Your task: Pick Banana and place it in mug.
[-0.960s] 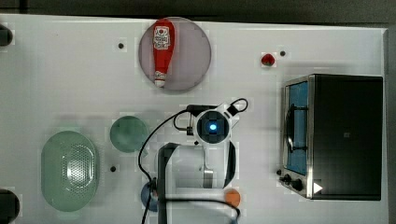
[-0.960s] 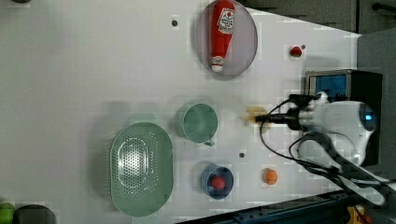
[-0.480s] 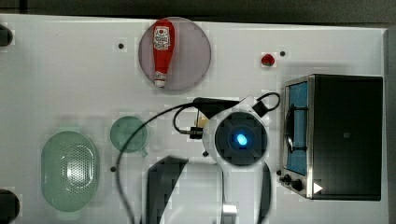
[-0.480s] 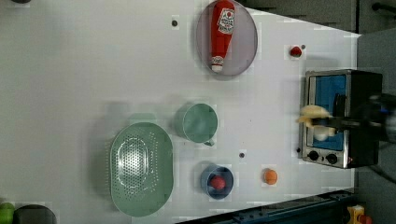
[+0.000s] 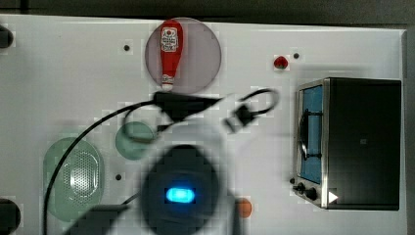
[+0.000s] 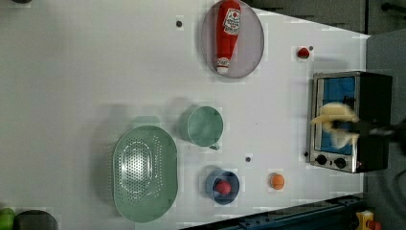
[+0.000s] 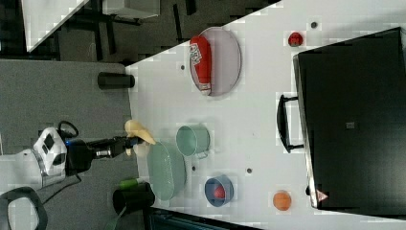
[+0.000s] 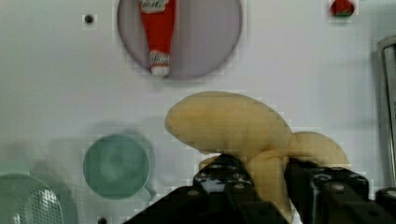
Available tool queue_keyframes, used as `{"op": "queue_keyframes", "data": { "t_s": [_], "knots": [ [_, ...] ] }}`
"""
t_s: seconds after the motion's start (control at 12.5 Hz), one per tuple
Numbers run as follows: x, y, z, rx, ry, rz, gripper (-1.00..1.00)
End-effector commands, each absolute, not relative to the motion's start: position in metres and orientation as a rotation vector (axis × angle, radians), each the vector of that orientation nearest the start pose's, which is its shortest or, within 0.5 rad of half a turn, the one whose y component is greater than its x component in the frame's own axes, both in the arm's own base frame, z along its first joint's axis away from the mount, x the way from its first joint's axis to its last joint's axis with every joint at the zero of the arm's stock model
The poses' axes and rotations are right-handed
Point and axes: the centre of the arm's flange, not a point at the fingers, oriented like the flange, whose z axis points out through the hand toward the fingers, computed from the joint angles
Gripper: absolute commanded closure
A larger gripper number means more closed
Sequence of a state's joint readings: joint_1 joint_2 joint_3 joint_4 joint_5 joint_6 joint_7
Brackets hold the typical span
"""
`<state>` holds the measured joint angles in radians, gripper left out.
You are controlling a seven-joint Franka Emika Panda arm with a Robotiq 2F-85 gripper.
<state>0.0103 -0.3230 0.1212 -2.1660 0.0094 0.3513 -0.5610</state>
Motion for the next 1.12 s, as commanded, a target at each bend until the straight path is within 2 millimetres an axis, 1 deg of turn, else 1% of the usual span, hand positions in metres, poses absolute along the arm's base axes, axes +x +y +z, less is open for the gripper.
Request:
{"op": "queue_keyframes", "data": {
  "t_s": [0.08,0.16,0.24,0.32,0.4,0.48,0.56,0.64,0.72,0.88,0.96,1.04,1.12],
  "knots": [
    [0.431,0.171,0.467,-3.125,0.376,0.149,0.46],
    [0.422,0.189,0.458,-3.094,0.464,0.171,0.46],
    [0.416,0.203,0.449,-3.082,0.526,0.157,0.46],
    [0.412,0.214,0.439,-3.073,0.561,0.112,0.46],
    [0.408,0.223,0.423,-3.062,0.6,0.074,0.46],
    [0.407,0.227,0.407,-3.043,0.661,0.059,0.46],
    [0.411,0.226,0.39,-3.02,0.729,0.063,0.46],
    [0.415,0.227,0.374,-3.008,0.757,0.087,0.46],
    [0.423,0.231,0.349,-3.001,0.755,0.129,0.46],
    [0.436,0.235,0.324,-2.96,0.759,0.106,0.46],
    [0.438,0.237,0.311,-2.958,0.753,0.115,0.46],
    [0.443,0.235,0.306,-2.947,0.771,0.1,0.46],
    [0.448,0.229,0.304,-2.947,0.809,0.075,0.46]
  ]
}}
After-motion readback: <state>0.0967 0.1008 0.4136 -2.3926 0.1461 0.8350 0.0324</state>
